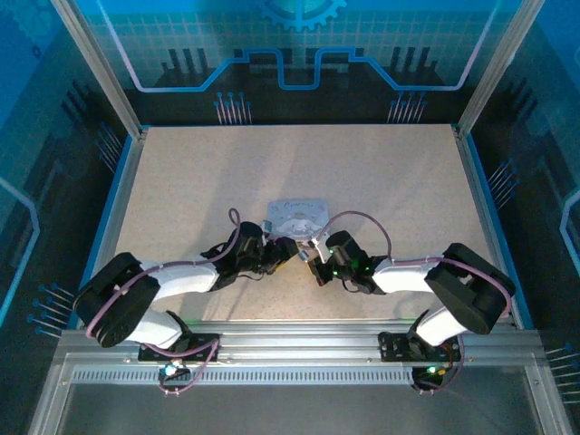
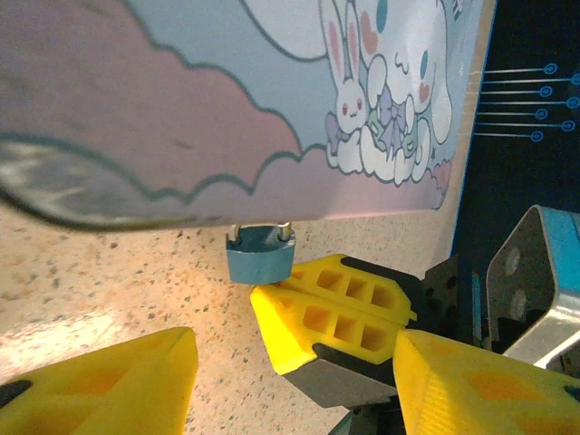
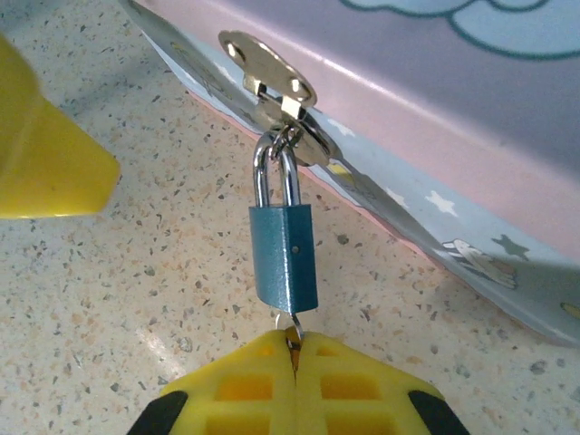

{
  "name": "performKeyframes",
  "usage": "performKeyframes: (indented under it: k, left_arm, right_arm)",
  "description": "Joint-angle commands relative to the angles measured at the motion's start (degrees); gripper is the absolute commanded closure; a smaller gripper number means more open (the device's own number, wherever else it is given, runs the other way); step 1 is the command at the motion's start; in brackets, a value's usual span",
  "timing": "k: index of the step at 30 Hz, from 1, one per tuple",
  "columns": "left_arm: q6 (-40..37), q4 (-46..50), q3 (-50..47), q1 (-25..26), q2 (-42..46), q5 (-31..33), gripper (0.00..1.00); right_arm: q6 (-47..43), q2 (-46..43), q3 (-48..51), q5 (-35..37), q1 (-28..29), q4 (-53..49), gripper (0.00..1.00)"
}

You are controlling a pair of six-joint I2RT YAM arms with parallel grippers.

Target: Unlock the padlock with the key

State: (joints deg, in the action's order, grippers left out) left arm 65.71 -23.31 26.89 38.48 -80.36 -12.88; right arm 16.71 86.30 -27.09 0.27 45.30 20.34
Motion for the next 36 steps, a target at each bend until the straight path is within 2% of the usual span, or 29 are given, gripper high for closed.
performKeyframes:
  k: [1, 8, 28, 36]
  left_arm:
    - [0.14, 1.02, -1.93, -0.64, 2.29, 0.84, 0.4]
    - [0.79, 0.71, -2.27, -0.74, 2.32, 0.94, 0.4]
    - [4.48, -7.68, -3.06, -0.75, -3.04, -1.89, 0.47]
    - [6.5, -10.91, -3.08, -0.66, -5.65, -3.12, 0.5]
  right_arm:
    - [3.7, -0.2, -1.6, -2.24, 0.03, -2.29, 1.0]
    - [11.72, -3.12, -2.81, -3.41, 0.97, -6.54, 1.0]
    - [36.19, -5.44, -2.12, -8.22, 2.34, -5.6, 1.0]
    - [41.17, -4.26, -3.0, -9.91, 2.24, -3.48, 1.0]
